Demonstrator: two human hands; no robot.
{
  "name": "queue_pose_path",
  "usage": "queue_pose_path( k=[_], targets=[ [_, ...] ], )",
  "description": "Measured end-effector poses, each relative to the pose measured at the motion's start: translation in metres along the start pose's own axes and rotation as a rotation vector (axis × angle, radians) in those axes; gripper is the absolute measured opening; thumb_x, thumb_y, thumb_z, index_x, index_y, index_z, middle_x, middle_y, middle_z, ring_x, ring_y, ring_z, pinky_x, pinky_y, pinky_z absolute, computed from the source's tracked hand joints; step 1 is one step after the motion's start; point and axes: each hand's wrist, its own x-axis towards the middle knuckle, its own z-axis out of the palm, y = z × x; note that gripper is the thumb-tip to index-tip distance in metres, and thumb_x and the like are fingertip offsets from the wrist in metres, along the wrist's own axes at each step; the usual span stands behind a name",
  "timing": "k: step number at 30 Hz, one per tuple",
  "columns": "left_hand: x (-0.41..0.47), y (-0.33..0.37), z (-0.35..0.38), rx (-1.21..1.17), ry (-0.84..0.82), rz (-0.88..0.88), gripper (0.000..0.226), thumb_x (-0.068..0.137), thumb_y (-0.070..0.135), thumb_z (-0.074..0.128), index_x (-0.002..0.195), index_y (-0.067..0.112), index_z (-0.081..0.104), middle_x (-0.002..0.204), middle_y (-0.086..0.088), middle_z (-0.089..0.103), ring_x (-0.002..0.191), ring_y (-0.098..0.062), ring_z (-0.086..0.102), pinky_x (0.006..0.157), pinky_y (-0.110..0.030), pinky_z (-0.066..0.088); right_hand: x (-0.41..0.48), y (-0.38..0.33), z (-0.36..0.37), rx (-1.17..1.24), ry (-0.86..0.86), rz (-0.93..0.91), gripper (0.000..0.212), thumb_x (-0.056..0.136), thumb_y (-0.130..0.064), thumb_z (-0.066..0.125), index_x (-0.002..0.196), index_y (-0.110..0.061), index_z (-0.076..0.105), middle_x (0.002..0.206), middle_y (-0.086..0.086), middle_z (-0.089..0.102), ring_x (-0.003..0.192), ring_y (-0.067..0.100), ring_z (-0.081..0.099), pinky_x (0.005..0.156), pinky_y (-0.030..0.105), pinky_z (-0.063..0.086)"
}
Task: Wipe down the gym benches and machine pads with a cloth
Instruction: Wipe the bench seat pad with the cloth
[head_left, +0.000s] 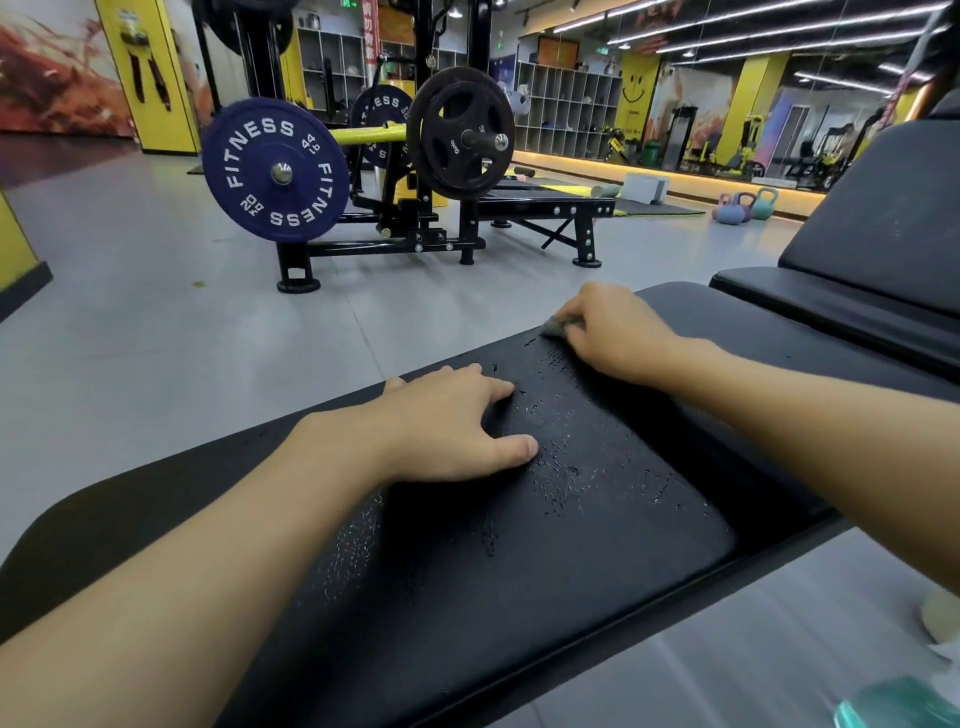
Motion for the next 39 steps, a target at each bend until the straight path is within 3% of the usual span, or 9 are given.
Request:
queue_pose_path(
  k=[8,11,14,17,21,26,31,35,39],
  targets=[
    [-0.001,0.001,0.002,0.004,-0.001,-0.018,0.074,0.091,0.068,0.047,0.155,0.038,0.025,0.168,-0.001,0.009,0.154,-0.019,0.011,0.119,-0.053,0.019,0.002,-0.023,0.009,0.034,-0.090,-0.131,0.023,0.094,-0.016,0.055,0.102,-0.020,0.077,0.086,-0.012,0.064,0.087,0.016,0.058,0.082,0.027,0.046],
    [-0.003,0.001,0.003,-0.001,-0.004,-0.014,0.076,0.092,0.068,0.046,0.157,0.037,0.021,0.167,0.000,0.009,0.153,-0.017,0.011,0.121,-0.050,0.019,0.021,-0.005,0.011,0.016,-0.007,0.080,0.022,0.091,-0.015,0.055,0.094,-0.012,0.076,0.101,0.009,0.071,0.093,0.032,0.062,0.085,0.039,0.054],
    [-0.004,0.000,0.004,-0.041,0.028,-0.012,0.073,0.090,0.067,0.050,0.153,0.038,0.029,0.156,-0.002,0.023,0.142,-0.023,0.035,0.116,-0.044,0.029,0.011,-0.038,0.020,0.017,-0.083,-0.099,0.022,0.093,-0.017,0.056,0.099,-0.011,0.076,0.102,0.007,0.065,0.091,0.024,0.057,0.077,0.027,0.043],
    [-0.005,-0.003,0.004,-0.035,0.060,-0.025,0.065,0.084,0.073,0.052,0.132,0.030,0.041,0.129,0.001,0.035,0.112,-0.025,0.054,0.101,-0.042,0.042,0.000,-0.038,0.014,0.038,-0.175,-0.254,0.023,0.095,-0.016,0.055,0.106,-0.019,0.075,0.093,-0.004,0.057,0.088,0.013,0.051,0.079,0.026,0.040],
    [-0.005,0.000,0.000,0.055,0.085,-0.048,0.059,0.081,0.075,0.051,0.104,0.021,0.046,0.109,0.003,0.048,0.097,-0.021,0.054,0.089,-0.040,0.046,0.013,-0.013,0.012,-0.025,-0.020,-0.008,0.023,0.094,-0.017,0.054,0.099,-0.014,0.076,0.106,0.012,0.061,0.098,0.035,0.058,0.087,0.040,0.050],
    [-0.011,0.008,-0.015,0.068,0.026,-0.034,0.061,0.085,0.060,0.063,0.112,0.006,0.062,0.102,-0.007,0.067,0.093,-0.022,0.062,0.085,-0.039,0.051,-0.032,-0.053,0.011,0.065,-0.195,-0.348,0.031,0.092,-0.011,0.050,0.108,-0.021,0.074,0.095,-0.003,0.053,0.088,0.016,0.053,0.081,0.029,0.042],
    [-0.013,0.006,-0.012,0.061,-0.045,-0.059,0.075,0.076,0.078,0.060,0.122,0.019,0.048,0.118,0.003,0.058,0.106,-0.018,0.056,0.094,-0.036,0.048,-0.012,-0.018,0.004,0.016,-0.024,-0.068,0.027,0.094,-0.012,0.052,0.107,-0.018,0.075,0.101,0.000,0.059,0.103,0.029,0.059,0.089,0.032,0.046],
    [-0.010,0.005,-0.009,0.072,-0.013,-0.019,0.064,0.078,0.074,0.062,0.110,0.021,0.046,0.098,0.009,0.055,0.085,-0.008,0.053,0.068,-0.024,0.041,-0.057,-0.060,0.008,0.119,-0.171,-0.361,0.030,0.092,-0.014,0.052,0.107,-0.027,0.074,0.097,-0.004,0.050,0.094,0.017,0.052,0.086,0.031,0.042],
    [-0.011,0.006,-0.008,0.081,-0.019,-0.051,0.075,0.076,0.079,0.058,0.121,0.020,0.045,0.107,0.006,0.055,0.097,-0.016,0.055,0.083,-0.033,0.047,-0.041,-0.023,-0.004,0.054,-0.067,-0.181,0.031,0.093,-0.013,0.051,0.109,-0.025,0.075,0.106,0.003,0.061,0.101,0.028,0.060,0.088,0.034,0.047]
  ],
)
